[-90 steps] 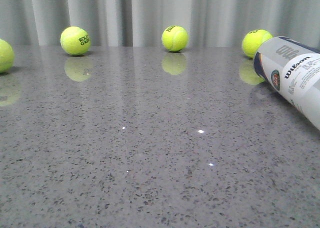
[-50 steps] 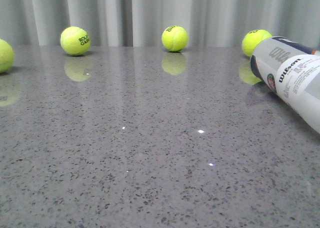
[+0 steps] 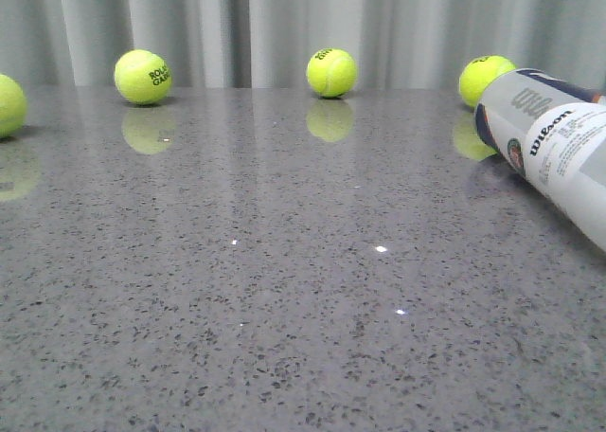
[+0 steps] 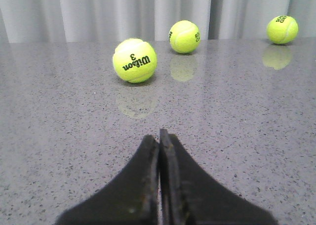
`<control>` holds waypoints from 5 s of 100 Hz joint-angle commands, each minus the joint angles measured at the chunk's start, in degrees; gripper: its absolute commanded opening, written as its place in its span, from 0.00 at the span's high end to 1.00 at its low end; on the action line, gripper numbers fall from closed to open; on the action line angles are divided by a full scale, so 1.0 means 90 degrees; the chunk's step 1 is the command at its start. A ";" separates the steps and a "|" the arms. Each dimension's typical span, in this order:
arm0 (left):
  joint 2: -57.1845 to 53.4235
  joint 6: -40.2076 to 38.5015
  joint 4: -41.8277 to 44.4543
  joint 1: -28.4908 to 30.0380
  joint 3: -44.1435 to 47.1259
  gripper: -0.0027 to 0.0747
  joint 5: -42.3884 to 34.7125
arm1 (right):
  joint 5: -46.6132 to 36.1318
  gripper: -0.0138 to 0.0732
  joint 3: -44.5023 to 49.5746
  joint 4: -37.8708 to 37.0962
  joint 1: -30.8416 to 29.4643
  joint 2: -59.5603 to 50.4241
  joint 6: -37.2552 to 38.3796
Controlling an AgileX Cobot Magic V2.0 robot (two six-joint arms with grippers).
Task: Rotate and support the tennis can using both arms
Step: 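Move the right gripper down toward the lying Wilson tennis can, then grasp the Wilson can with the right gripper and lift it, then lower the can onto the table and release it with the right gripper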
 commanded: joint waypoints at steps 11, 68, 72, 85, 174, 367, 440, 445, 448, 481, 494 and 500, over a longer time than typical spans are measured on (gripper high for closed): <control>-0.0254 0.0000 -0.0024 0.0016 0.0302 0.99 -0.0496 | -0.0068 0.92 -0.1264 0.0018 0.0003 0.0856 -0.0050; -0.0254 0.0000 -0.0024 0.0016 0.0302 0.99 -0.0496 | 0.1052 0.20 -0.2906 0.0180 0.0003 0.3388 -0.0085; -0.0254 0.0000 -0.0024 0.0016 0.0302 0.99 -0.0496 | 0.1139 0.09 -0.3008 0.0182 0.0008 0.3511 -0.0085; -0.0254 0.0000 -0.0024 0.0016 0.0302 0.99 -0.0496 | 0.1580 0.12 -0.3391 0.0302 0.0047 0.3998 -0.0085; -0.0254 0.0000 -0.0024 0.0016 0.0302 0.99 -0.0496 | 0.3872 0.12 -0.6269 0.2232 0.0743 0.8794 -0.0085; -0.0254 0.0000 -0.0024 0.0016 0.0302 0.99 -0.0496 | 0.4261 0.24 -0.8296 0.1590 0.3307 1.0567 -0.7451; -0.0254 0.0000 -0.0024 0.0016 0.0302 0.99 -0.0496 | 0.4451 0.11 -0.8412 0.1590 0.3307 0.9963 -0.7451; -0.0254 0.0000 -0.0024 0.0016 0.0302 0.99 -0.0496 | 0.4495 0.16 -0.8412 0.1590 0.3307 0.9808 -0.7451; -0.0254 0.0000 -0.0024 0.0016 0.0302 0.99 -0.0496 | 0.4534 0.21 -0.8412 0.1590 0.3307 0.9728 -0.7432; -0.0254 0.0000 -0.0024 0.0016 0.0302 0.99 -0.0496 | 0.4893 0.91 -0.8412 0.1590 0.3307 0.8926 -0.6307; -0.0254 0.0000 -0.0024 0.0016 0.0302 0.99 -0.0496 | 0.4822 0.91 -0.8412 0.1590 0.3302 0.8692 -0.4770; -0.0254 0.0000 -0.0024 0.0016 0.0302 0.99 -0.0496 | 0.4809 0.91 -0.8397 0.1585 0.3302 0.8598 -0.3788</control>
